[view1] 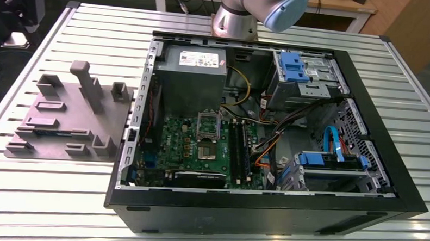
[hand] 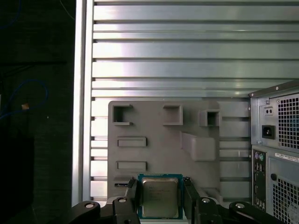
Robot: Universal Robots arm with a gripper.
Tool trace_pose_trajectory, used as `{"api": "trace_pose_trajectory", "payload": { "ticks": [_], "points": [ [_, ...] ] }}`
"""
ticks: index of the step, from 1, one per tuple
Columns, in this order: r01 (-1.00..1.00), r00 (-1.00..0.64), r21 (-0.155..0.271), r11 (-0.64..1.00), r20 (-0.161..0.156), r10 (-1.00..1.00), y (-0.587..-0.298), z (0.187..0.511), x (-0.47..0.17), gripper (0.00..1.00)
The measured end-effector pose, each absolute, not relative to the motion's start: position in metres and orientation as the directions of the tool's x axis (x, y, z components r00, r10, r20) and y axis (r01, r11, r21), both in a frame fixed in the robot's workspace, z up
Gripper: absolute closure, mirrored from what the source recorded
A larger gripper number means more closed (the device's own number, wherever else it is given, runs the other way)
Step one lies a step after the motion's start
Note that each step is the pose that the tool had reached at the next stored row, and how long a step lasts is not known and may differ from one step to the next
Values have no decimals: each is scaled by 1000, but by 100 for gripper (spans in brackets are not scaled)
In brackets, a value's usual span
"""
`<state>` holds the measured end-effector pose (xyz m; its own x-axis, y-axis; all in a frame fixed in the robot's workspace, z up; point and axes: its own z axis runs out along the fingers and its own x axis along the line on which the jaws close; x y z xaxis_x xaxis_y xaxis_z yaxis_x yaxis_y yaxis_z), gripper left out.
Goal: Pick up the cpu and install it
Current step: 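Pick up the cpu and move it towards the insertion slot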
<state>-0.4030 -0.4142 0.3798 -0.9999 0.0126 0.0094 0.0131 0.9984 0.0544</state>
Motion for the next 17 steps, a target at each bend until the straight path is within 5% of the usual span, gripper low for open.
{"api": "trace_pose_trajectory", "payload": {
  "ticks": [17],
  "points": [
    [13,-1000,54,998,9,13,-414,380,-398,53]
  ]
}}
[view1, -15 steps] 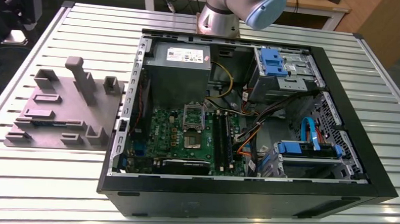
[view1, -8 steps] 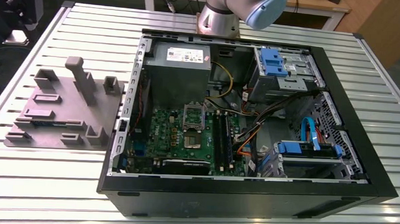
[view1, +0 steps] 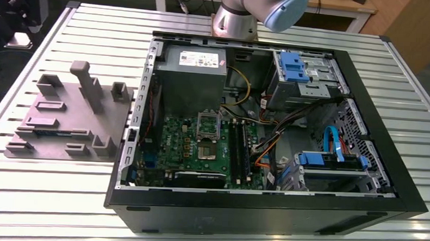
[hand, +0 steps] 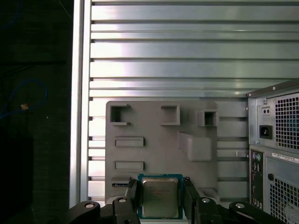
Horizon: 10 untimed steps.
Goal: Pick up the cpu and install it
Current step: 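Pick up the cpu and move it towards the insertion slot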
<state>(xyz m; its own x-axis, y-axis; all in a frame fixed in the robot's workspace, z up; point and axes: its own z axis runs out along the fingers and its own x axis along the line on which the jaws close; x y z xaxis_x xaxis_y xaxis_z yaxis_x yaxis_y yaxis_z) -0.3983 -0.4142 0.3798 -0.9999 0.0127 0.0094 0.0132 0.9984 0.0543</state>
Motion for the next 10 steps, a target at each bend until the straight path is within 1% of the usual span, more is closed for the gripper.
{"api": "trace_pose_trajectory", "payload": {
  "ticks": [10],
  "points": [
    [13,-1000,54,998,9,13,-414,380,-394,53]
  ]
}}
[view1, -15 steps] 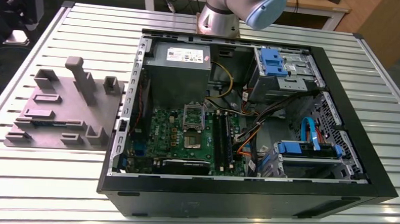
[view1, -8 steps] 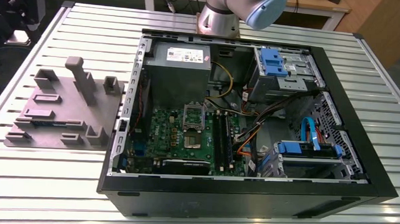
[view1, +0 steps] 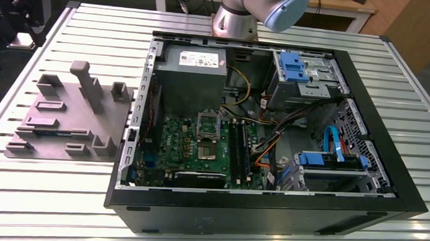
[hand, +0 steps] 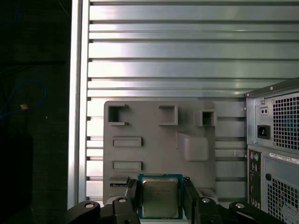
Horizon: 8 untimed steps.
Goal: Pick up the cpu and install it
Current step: 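Pick up the cpu and move it towards the insertion slot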
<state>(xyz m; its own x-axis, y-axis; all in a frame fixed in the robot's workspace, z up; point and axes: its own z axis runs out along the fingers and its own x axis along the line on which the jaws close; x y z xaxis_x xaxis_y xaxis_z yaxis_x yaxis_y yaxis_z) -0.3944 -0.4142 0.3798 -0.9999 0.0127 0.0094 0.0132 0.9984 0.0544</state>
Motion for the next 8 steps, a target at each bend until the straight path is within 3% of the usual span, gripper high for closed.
{"api": "trace_pose_trajectory", "payload": {
  "ticks": [8],
  "points": [
    [13,-1000,54,998,9,13,-414,380,-391,53]
  ]
}}
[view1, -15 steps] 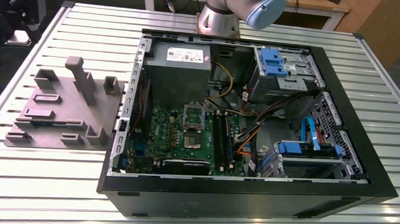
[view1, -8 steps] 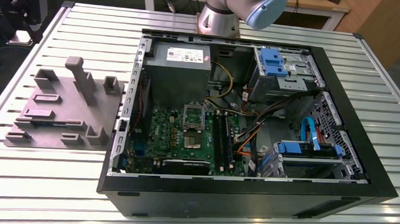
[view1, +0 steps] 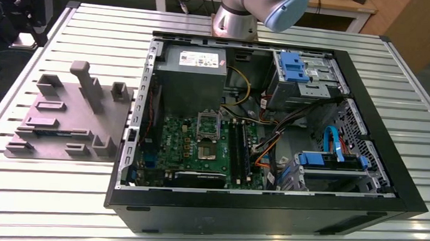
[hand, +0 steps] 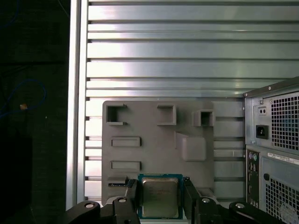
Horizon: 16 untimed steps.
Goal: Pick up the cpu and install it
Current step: 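Pick up the cpu and move it towards the insertion slot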
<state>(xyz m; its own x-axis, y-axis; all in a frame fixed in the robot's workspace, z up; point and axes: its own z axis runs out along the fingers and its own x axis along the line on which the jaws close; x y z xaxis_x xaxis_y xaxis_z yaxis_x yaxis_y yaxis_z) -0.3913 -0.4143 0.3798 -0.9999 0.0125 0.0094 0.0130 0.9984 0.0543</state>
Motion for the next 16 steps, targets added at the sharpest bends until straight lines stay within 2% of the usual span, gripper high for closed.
{"api": "trace_pose_trajectory", "payload": {
  "ticks": [16],
  "points": [
    [13,-1000,54,998,9,13,-416,380,-384,53]
  ]
}}
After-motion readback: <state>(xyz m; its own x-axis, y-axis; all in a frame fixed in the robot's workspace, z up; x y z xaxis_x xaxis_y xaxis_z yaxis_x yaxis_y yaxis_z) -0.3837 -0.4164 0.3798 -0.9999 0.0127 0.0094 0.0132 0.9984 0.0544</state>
